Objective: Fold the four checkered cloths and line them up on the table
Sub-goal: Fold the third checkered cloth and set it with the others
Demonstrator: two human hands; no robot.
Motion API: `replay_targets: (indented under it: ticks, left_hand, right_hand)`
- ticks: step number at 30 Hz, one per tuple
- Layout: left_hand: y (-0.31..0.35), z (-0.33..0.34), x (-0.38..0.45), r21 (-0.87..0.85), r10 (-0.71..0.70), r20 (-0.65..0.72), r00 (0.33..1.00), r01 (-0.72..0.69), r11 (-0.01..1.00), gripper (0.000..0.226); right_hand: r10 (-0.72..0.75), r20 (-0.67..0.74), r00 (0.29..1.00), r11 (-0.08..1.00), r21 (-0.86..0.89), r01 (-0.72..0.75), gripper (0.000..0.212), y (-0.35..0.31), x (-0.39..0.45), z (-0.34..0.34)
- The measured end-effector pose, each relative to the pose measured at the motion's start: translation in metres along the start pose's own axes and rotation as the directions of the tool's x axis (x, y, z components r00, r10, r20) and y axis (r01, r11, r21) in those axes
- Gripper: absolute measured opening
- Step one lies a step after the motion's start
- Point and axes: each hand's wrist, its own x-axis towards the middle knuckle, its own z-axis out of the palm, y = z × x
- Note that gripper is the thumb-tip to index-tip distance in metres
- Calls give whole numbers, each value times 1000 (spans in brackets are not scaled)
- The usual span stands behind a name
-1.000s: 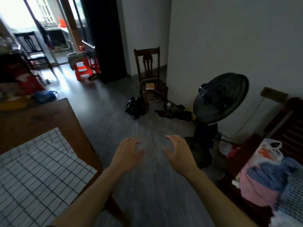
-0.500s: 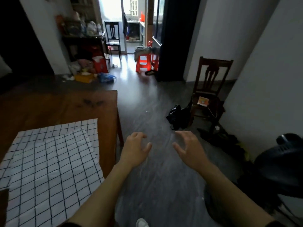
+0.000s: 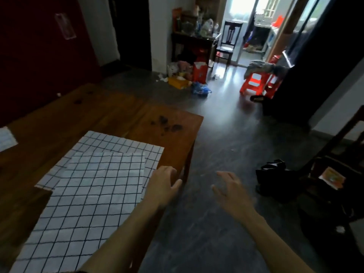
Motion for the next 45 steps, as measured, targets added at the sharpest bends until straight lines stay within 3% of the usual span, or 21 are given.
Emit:
replay_targets:
  ticks: [9, 15, 22, 29, 32, 37, 42, 45]
  left_hand:
    - [-1, 18, 19, 177, -311, -200, 929, 347, 921, 44]
    - [4, 20, -17, 200, -524, -331, 785, 601, 774, 40]
    - [-24, 14, -66, 77, -677, -438, 591, 775, 627, 42]
    - [-58, 30, -121, 44, -740, -491, 461, 861, 507, 46]
    - [-72, 40, -140, 17, -789, -447, 422, 886, 464, 49]
    - [-92, 56, -165, -16, -822, -409, 397, 897, 442, 50]
    - [-102, 66, -173, 44, -807, -350, 476, 869, 493, 68]
    - [-106, 66, -172, 107, -816, -307, 490, 869, 482, 75]
  right_hand:
    - [-289, 224, 931, 956, 128, 266, 48, 13, 115, 20]
    - [-529, 359, 769, 848, 233, 475, 49, -23, 151, 33]
    - [-668, 486, 564, 733, 298, 611, 51, -52, 152, 78]
    - [-699, 605, 382, 639, 287, 714, 51, -92, 136, 130]
    - [-690, 653, 311, 604, 283, 745, 52, -103, 125, 153]
    - [-680, 701, 213, 559, 308, 770, 52, -115, 102, 183]
    - [-660, 738, 141, 512, 304, 803, 52, -119, 88, 202]
    - [-654, 749, 107, 479, 300, 825, 51, -124, 91, 213]
